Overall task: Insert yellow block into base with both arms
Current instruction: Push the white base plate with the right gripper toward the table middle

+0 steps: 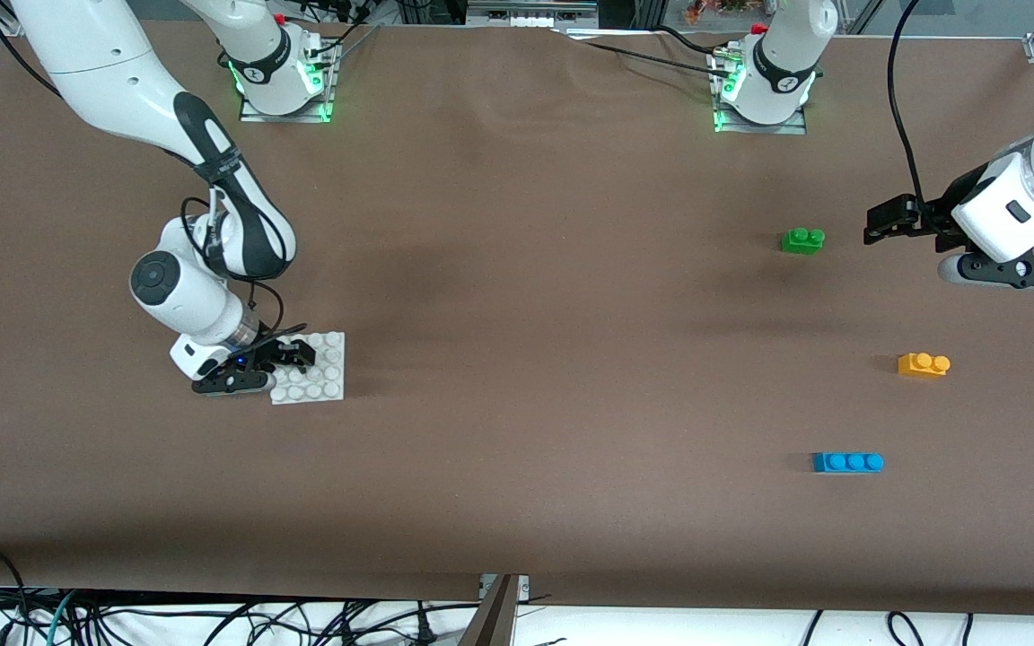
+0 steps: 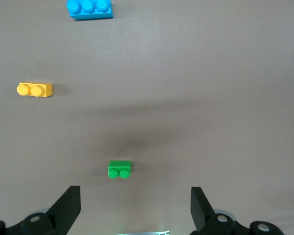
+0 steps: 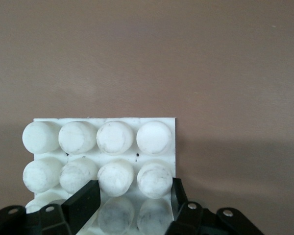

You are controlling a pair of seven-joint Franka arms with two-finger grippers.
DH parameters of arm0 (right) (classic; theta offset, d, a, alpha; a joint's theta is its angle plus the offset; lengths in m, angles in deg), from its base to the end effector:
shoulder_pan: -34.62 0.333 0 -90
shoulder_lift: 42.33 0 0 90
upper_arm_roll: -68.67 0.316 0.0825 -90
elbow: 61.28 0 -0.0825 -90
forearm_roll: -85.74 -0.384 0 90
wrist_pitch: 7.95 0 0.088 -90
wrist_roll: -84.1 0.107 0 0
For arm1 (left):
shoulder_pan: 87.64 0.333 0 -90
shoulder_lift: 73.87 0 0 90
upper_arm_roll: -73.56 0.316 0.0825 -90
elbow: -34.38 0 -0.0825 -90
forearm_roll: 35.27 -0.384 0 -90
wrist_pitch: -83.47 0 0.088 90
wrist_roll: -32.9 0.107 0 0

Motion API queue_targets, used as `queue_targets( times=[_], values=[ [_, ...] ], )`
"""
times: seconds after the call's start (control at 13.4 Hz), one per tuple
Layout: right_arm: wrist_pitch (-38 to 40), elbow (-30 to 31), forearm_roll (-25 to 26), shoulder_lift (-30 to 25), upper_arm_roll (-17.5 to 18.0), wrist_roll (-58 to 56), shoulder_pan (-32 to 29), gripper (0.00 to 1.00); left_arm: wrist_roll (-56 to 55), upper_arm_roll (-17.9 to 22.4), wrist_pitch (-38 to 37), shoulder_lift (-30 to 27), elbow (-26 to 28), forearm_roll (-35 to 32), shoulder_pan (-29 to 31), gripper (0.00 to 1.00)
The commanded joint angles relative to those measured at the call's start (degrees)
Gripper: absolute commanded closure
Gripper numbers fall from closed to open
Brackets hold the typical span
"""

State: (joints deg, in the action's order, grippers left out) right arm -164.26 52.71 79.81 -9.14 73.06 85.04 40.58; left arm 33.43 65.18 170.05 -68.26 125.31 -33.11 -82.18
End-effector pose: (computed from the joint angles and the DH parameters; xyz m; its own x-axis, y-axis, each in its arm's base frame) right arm 0.6142 0.1067 0.1833 0.9872 0.0486 0.1516 0.0642 -0.9929 -0.1002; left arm 0.5711 -0.0298 0.5578 0.9832 -0.0634 -0.1714 -0.0550 -0.9971 0.0533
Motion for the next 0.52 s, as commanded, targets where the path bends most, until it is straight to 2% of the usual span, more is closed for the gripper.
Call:
queue_targets(
  times=[0.0, 0.45],
  values=[
    [-3.3, -0.44, -1.01, 3.2, 0.0, 6.24, 4.66, 0.39, -0.27, -0.15, 0.34, -1.22, 1.09, 1.18, 0.34, 0.01],
    [-7.52, -3.51, -1.01, 7.15, -0.44, 20.22, 14.85, 0.39, -0.27, -0.15, 0.34, -1.22, 1.09, 1.18, 0.34, 0.01]
  ],
)
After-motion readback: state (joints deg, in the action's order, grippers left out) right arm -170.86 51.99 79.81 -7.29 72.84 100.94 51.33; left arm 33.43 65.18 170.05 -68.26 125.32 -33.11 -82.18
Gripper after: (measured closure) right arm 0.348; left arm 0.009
